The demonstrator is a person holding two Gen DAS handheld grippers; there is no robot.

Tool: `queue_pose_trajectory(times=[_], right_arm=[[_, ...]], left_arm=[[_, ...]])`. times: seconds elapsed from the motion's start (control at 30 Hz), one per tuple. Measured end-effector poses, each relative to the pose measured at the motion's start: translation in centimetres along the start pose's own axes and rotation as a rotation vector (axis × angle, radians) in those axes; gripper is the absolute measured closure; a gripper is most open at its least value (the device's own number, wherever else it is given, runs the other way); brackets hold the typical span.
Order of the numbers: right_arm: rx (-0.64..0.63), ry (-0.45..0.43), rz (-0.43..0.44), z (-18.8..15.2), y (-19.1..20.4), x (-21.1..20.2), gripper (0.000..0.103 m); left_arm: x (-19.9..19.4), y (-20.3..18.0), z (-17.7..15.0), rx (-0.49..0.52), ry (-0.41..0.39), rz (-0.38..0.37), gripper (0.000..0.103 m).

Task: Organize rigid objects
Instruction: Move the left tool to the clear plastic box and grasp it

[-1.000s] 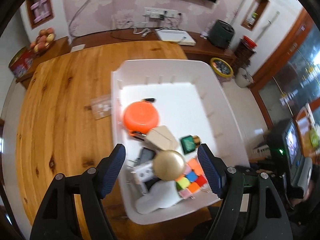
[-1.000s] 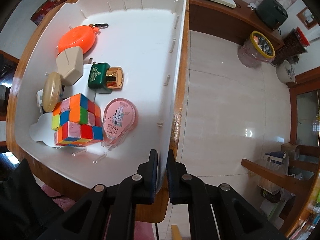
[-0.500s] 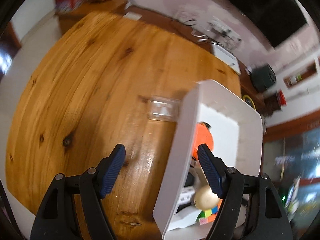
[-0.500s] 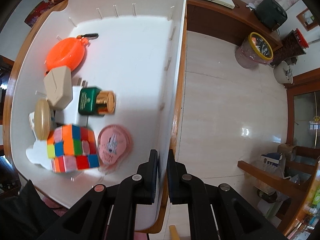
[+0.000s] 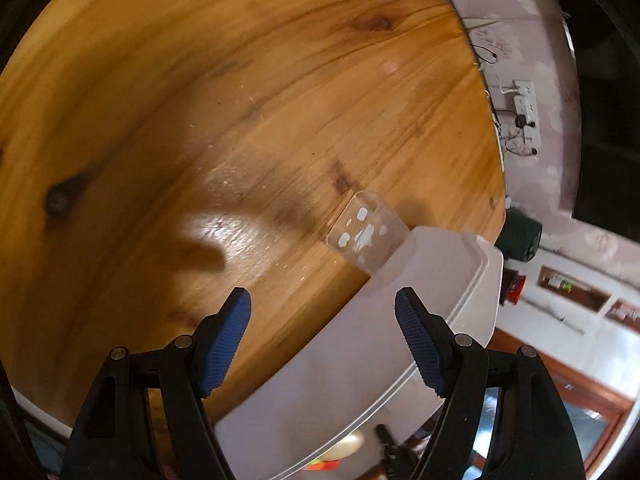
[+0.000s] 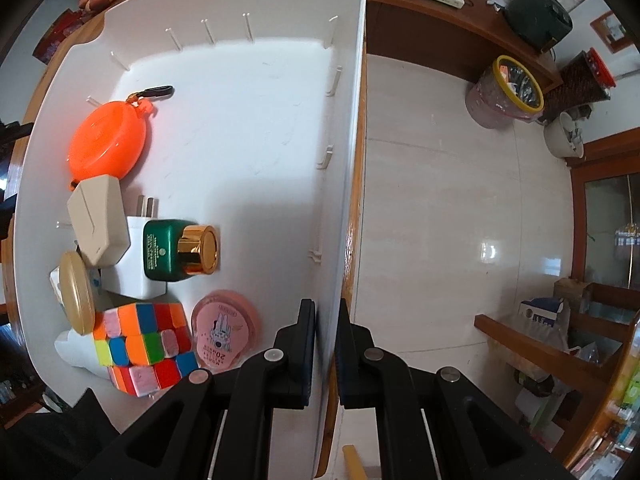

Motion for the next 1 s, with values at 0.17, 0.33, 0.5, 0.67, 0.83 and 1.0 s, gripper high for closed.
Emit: queue_pose_trajectory(times=[0.17, 0.33, 0.5, 0.67, 0.83, 1.0], right_arm=[[0.010, 0.018, 0.002, 0.3, -0.2, 0.4, 0.094], [0.026, 0.031, 0.007, 0.5, -0.4, 0.8, 0.094], [0.043, 0.038, 0.015, 0.6, -0.5, 1.0, 0.094], [0.056, 0.042, 0.024, 0.7, -0.7, 1.0, 0.094], [0.066, 0.045, 0.032, 1.0, -0.9, 1.4, 0.094], [0.061, 0.048, 0.037, 1.3, -0.9, 1.5, 0.094]], left_arm=[[1.7, -0.7, 1.0, -0.107, 0.050, -0.036, 0.019], [2.0, -2.0, 1.9, -0.130, 0.033, 0.002, 0.018], [2.7, -3.1, 2.6, -0.160, 0.032, 0.058, 0.018], [3.6, -3.3, 3.0, -0.202, 0.041, 0.106, 0.018], [4.3, -3.8, 3.3, -0.203, 0.029, 0.179, 0.018], [5.3, -3.8, 3.3, -0.216, 0.046, 0.231, 0.019]])
Point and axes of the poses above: each gripper's, at about its wrist camera, not at the fingertips, and x roughly the way its jaws point, y to its left, z to its top, the point moved 3 cm from there along x, roughly the way its jaws point, and after that the axes turned 4 degrees about -y, right-handed, at the moved point
